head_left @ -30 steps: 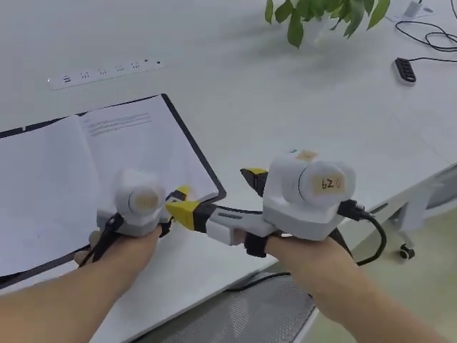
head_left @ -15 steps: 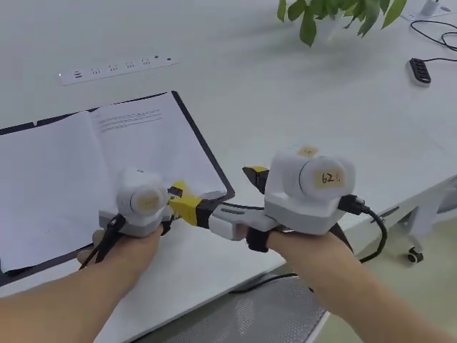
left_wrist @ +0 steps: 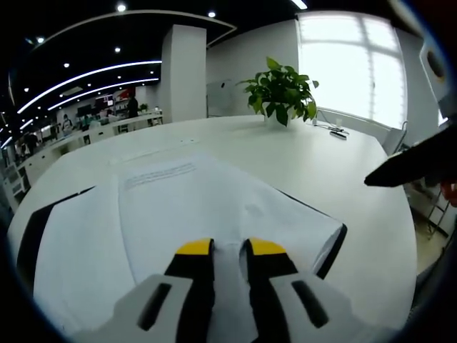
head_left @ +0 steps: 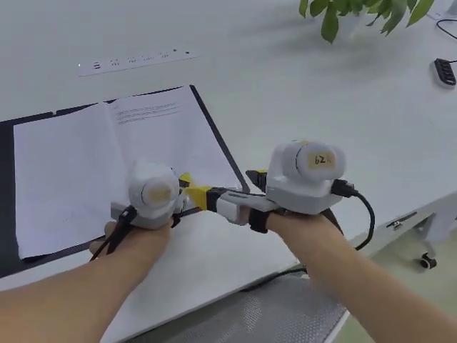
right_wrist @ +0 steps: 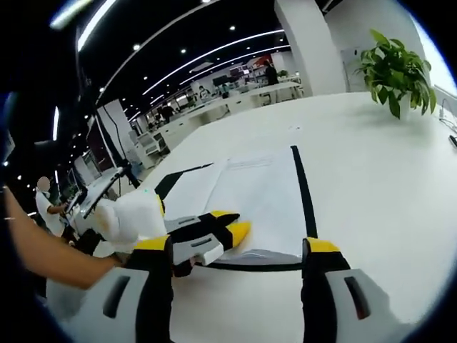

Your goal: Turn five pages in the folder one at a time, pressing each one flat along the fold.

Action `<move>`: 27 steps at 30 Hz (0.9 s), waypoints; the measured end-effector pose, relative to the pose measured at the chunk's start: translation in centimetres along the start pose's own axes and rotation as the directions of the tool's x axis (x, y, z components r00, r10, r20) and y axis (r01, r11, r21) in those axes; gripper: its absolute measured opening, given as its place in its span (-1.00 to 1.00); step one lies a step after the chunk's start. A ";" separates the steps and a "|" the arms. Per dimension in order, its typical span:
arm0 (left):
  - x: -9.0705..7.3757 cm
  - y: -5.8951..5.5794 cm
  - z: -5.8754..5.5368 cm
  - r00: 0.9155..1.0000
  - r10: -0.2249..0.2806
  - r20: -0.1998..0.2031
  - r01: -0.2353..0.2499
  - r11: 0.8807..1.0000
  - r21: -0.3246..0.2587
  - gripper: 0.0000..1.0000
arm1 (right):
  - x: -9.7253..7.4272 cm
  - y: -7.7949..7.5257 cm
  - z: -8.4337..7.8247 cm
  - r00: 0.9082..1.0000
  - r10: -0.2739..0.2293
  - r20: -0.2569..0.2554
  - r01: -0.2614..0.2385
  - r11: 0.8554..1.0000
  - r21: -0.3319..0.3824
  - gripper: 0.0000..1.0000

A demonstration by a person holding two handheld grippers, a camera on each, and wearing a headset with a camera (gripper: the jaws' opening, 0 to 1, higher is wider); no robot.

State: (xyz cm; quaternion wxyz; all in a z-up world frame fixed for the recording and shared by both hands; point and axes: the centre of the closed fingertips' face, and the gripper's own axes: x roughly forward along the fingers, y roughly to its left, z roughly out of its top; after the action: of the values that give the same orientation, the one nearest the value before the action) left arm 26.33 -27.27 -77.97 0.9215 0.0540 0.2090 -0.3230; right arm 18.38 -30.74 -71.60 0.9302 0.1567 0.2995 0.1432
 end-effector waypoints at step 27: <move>0.0 0.0 -0.1 1.000 -0.003 0.002 0.003 1.000 -0.005 -0.67 | 4.3 -1.3 -1.9 0.999 -0.014 -0.044 0.025 0.963 0.269 -0.22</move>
State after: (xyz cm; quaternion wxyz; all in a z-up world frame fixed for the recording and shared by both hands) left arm 26.34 -27.27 -78.03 0.9213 0.0509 0.2092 -0.3239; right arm 20.79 -30.01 -75.77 0.8951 0.2758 0.3373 0.0952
